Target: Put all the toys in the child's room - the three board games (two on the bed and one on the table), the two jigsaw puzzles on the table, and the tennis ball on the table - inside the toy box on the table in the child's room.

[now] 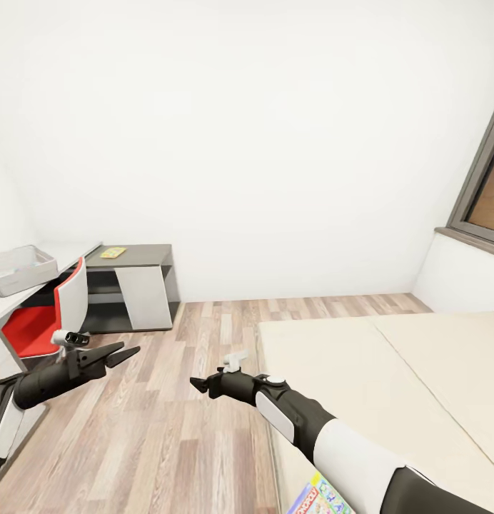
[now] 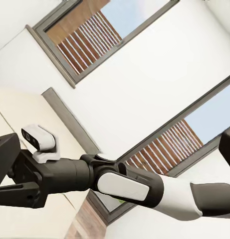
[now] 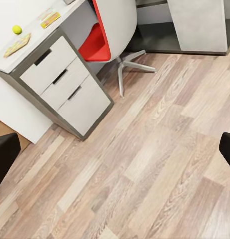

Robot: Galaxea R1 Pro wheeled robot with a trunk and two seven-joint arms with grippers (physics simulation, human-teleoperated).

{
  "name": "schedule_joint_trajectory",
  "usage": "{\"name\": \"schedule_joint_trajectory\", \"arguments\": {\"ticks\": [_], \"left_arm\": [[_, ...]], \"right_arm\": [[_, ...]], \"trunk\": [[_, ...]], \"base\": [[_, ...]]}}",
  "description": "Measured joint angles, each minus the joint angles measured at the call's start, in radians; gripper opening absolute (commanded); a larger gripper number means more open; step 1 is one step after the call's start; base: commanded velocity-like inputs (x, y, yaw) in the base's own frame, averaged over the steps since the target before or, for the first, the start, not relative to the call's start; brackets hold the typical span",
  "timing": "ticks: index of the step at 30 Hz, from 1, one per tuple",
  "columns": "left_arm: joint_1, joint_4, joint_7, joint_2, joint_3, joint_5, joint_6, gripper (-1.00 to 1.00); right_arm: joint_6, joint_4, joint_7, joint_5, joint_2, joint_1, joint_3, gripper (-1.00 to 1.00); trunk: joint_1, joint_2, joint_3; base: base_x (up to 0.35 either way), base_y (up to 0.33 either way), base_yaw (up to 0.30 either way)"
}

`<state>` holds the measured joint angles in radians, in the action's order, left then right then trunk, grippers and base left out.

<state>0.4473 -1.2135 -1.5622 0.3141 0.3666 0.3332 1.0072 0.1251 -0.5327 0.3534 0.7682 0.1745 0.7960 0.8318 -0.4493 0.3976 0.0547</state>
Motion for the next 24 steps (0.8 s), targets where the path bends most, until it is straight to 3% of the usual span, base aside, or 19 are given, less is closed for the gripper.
{"name": "schedule_joint_trajectory", "arguments": {"ticks": [24], "left_arm": [[0.0,0.0,0.0,0.0,0.0,0.0,0.001,1.0]], "right_arm": [[0.0,0.0,0.0,0.0,0.0,0.0,0.001,1.0]], "trunk": [[0.0,0.0,0.0]], "base": [[0.0,0.23,0.0]]}}
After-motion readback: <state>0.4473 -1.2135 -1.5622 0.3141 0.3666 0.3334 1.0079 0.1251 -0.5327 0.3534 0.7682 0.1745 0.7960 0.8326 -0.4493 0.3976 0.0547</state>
